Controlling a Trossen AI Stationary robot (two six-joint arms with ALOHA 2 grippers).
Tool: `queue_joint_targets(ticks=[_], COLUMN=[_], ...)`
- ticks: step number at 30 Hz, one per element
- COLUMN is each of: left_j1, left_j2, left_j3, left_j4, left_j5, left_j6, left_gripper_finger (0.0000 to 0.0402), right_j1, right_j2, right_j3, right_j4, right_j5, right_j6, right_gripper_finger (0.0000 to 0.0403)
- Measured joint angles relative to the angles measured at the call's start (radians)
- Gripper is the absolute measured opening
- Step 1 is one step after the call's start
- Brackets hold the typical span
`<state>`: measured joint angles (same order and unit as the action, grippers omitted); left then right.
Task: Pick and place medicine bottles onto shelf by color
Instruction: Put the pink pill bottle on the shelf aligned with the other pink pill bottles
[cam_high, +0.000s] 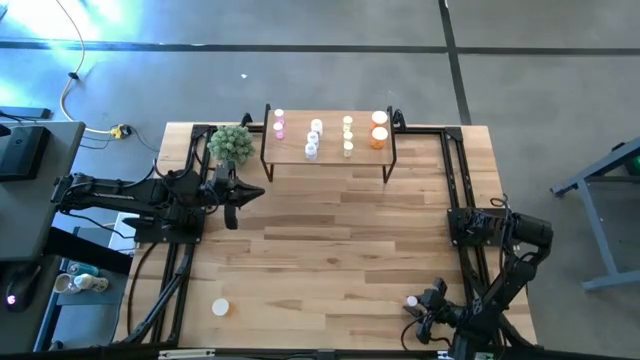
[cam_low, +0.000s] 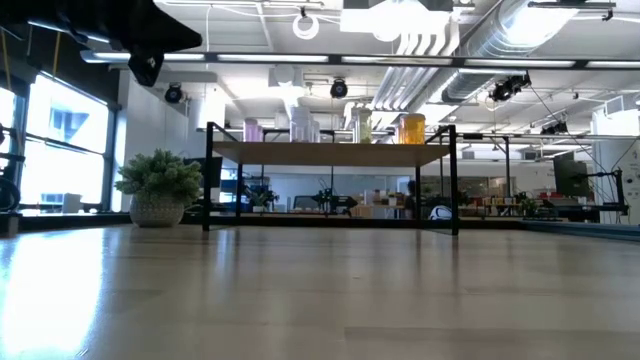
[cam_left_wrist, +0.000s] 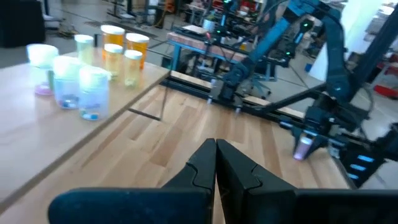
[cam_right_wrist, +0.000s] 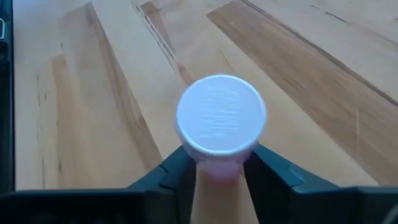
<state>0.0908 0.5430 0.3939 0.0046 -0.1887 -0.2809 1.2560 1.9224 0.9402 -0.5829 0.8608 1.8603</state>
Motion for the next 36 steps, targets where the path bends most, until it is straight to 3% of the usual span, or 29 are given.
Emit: queue_joint_targets(ticks=[6,17,26,36], left_j1=[0.000,0.000,0.000,0.000], left_j2=[0.000,0.000,0.000,0.000], left_j3=[0.000,0.000,0.000,0.000], left_j4=[-0.001,-0.008,-0.007,-0.007], left_j5=[-0.003,0.024,0.095,0.151], left_j6=[0.071,0.132,0.203,0.180], left_gripper_finger=[0.0013,0.0093,0.0156,0.0161], right_j1=[-0.009,-0.139,-0.344,-0.551], right_j2=[0.000,0.000,0.000,0.000], right_j3=[0.022,0.119,0.244,0.273], right_j4=[-0.009,-0.010,0.025,0.193], right_j5=[0.004,0.001,-0.119,-0.282], right_j6=[-0.001,-0.081,-0.432,-0.779], right_gripper_finger=[0.0087,0.0089,0.0089,0.0089])
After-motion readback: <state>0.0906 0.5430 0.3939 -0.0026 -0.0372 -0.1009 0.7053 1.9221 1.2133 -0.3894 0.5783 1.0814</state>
